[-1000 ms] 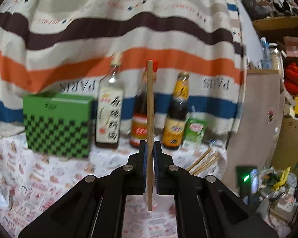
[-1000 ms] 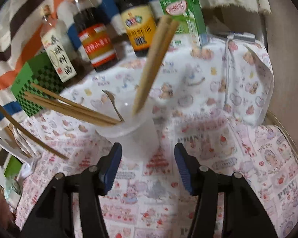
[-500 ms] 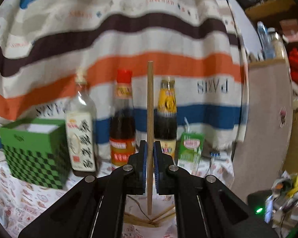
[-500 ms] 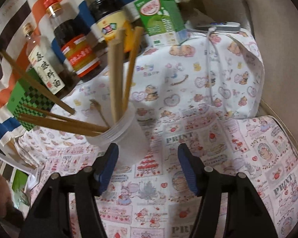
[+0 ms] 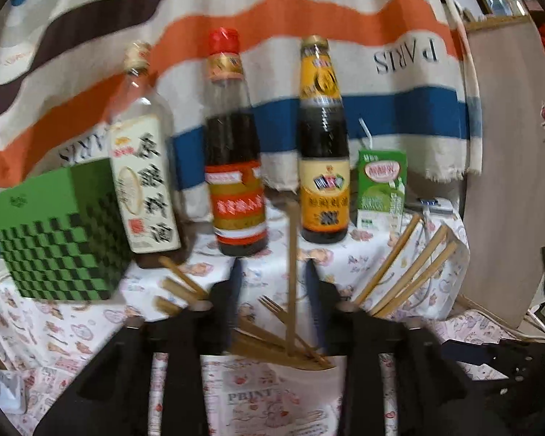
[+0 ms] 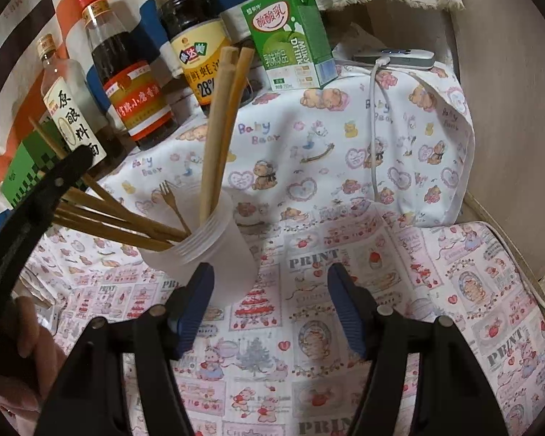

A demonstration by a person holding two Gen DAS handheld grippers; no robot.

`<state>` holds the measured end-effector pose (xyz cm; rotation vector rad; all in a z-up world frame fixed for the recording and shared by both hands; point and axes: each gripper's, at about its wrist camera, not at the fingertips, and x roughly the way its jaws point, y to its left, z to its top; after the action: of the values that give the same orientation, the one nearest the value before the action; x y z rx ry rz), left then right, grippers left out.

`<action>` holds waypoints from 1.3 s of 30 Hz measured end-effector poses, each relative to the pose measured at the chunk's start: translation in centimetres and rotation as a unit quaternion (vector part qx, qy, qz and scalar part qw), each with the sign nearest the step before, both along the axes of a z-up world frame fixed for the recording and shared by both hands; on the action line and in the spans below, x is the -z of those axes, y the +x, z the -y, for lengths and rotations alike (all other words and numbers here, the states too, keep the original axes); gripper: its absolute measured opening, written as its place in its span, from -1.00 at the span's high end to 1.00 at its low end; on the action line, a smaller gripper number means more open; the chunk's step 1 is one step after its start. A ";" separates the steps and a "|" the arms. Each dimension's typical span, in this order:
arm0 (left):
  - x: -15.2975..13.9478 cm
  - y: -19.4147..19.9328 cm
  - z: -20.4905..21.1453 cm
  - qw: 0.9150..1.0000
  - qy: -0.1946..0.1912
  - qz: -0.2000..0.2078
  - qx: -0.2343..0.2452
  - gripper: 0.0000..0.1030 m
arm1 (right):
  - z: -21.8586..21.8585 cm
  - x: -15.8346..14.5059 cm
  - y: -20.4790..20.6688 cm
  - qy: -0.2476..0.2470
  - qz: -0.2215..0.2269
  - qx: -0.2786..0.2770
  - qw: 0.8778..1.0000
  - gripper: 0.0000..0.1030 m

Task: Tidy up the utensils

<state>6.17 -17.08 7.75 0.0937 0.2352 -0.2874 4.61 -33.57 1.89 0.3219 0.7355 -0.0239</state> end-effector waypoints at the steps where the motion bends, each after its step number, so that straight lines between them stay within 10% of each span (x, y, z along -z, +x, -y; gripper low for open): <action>1: -0.2 -0.4 -0.6 1.000 -0.006 0.006 0.001 0.04 | -0.1 0.0 0.0 -0.001 -0.001 -0.001 1.000 -0.23; 11: -0.7 -4.8 -7.5 0.999 -0.023 0.035 -0.005 -0.60 | -2.6 -0.3 -0.8 -0.053 0.034 -0.027 0.998 -0.38; 17: 1.2 -4.8 -12.5 0.997 -0.041 0.014 -0.061 -0.92 | -4.4 -0.7 -1.8 -0.089 0.081 -0.039 0.992 -0.85; 39: 7.2 -5.3 -14.0 0.994 0.004 0.004 -0.107 -0.99 | -6.9 0.2 -3.3 -0.138 0.169 -0.016 0.976 -1.00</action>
<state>0.91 -3.04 0.56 0.0766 0.2366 -0.0734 1.30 -26.68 1.68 0.0443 0.3912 -0.0384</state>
